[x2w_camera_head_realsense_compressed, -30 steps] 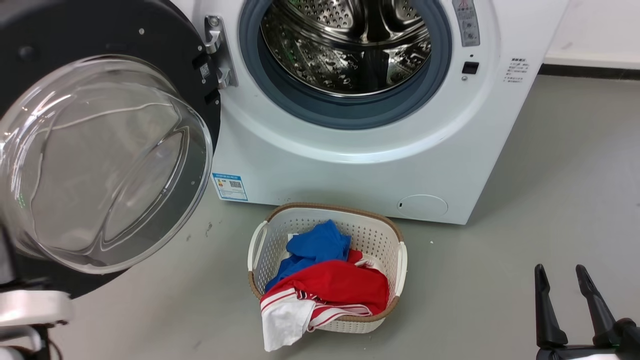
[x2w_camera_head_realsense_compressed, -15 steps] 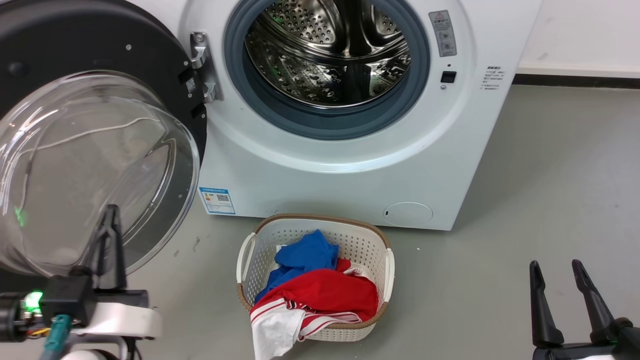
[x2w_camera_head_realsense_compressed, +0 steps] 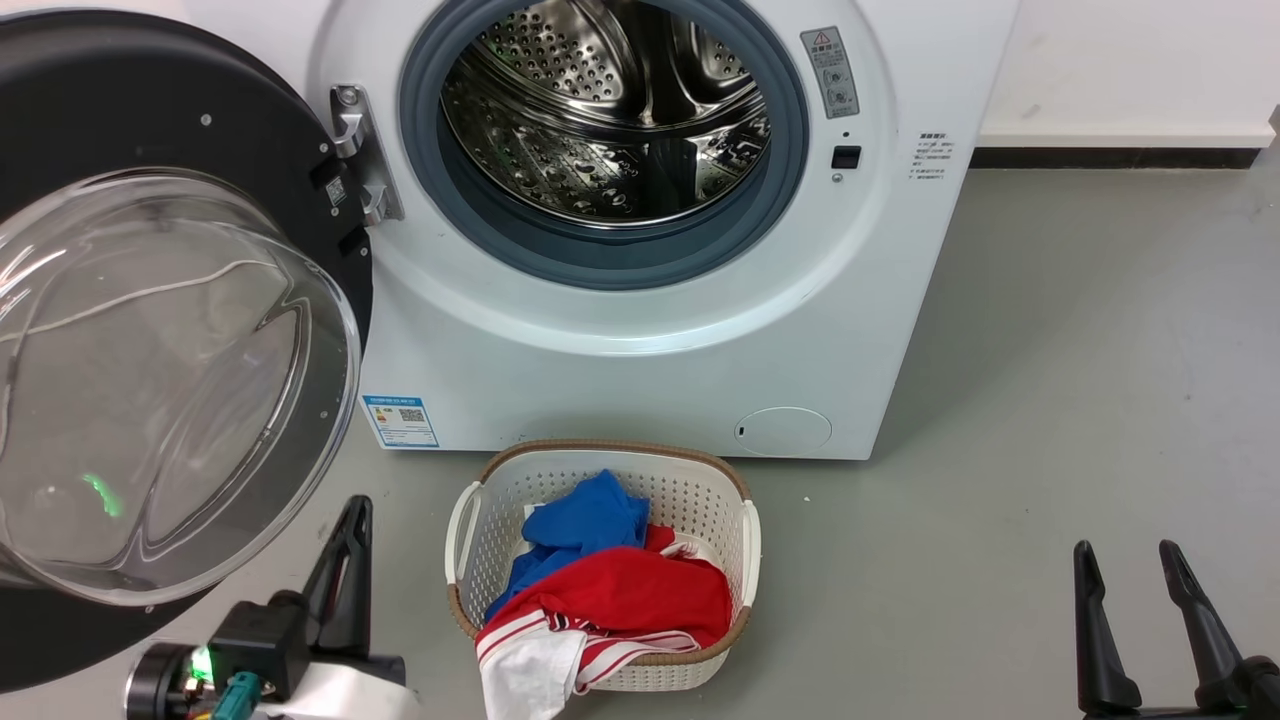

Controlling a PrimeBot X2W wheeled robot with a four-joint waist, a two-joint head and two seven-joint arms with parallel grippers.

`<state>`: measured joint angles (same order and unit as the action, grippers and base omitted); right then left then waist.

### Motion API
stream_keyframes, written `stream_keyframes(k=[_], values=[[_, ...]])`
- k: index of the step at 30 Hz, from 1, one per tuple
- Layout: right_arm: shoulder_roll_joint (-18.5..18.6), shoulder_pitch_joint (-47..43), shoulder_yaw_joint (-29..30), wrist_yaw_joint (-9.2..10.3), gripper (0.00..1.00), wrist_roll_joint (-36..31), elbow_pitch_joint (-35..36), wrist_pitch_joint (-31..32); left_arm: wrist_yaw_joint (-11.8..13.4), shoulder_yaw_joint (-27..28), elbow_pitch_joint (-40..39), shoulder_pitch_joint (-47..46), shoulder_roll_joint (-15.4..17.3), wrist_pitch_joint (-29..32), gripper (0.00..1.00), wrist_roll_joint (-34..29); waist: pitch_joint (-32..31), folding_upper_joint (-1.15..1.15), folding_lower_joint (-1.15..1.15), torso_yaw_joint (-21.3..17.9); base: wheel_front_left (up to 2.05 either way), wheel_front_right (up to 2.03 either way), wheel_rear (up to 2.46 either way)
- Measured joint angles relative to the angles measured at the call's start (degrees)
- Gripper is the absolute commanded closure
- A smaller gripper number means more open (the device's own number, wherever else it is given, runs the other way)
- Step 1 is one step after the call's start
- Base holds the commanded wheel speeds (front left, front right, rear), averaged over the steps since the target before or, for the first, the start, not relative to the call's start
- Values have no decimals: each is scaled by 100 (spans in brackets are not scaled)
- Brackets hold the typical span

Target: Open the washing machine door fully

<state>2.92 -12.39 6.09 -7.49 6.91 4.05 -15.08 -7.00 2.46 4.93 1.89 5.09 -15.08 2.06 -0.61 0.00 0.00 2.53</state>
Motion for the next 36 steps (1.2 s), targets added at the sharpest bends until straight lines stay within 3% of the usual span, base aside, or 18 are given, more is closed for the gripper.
stream_keyframes(k=[4, 5, 6, 27, 28, 36], values=[[0, -49, 16, -1, 0, 19, -40, 0, -3, -48, 137, 45, -46, 0, 100, 59, 6, 0, 0, -3, 0, 0, 0], [0, -58, 21, 0, 0, 21, -51, 0, -3, -46, 192, 53, -60, 0, 60, 93, 7, 0, 0, -2, 0, 0, 0], [0, -58, 21, 0, 0, 21, -51, 0, -3, -46, 192, 53, -60, 0, 0, 93, 7, 0, 0, -2, 0, 0, 0], [0, -63, 31, 0, 0, 63, -135, 0, 0, -7, 391, 172, -193, 0, 0, 199, -6, 0, 0, 19, 0, 0, 0], [0, -63, 31, 0, 100, 63, -136, 0, 0, 1, 391, 173, -193, 0, 100, 199, -7, 0, 0, 18, 0, 0, 0], [-7, -79, -11, -1, 100, 283, -467, 70, -1, 10, 745, 283, -234, 133, 100, 437, -5, 0, 0, 12, 0, 0, 0]])
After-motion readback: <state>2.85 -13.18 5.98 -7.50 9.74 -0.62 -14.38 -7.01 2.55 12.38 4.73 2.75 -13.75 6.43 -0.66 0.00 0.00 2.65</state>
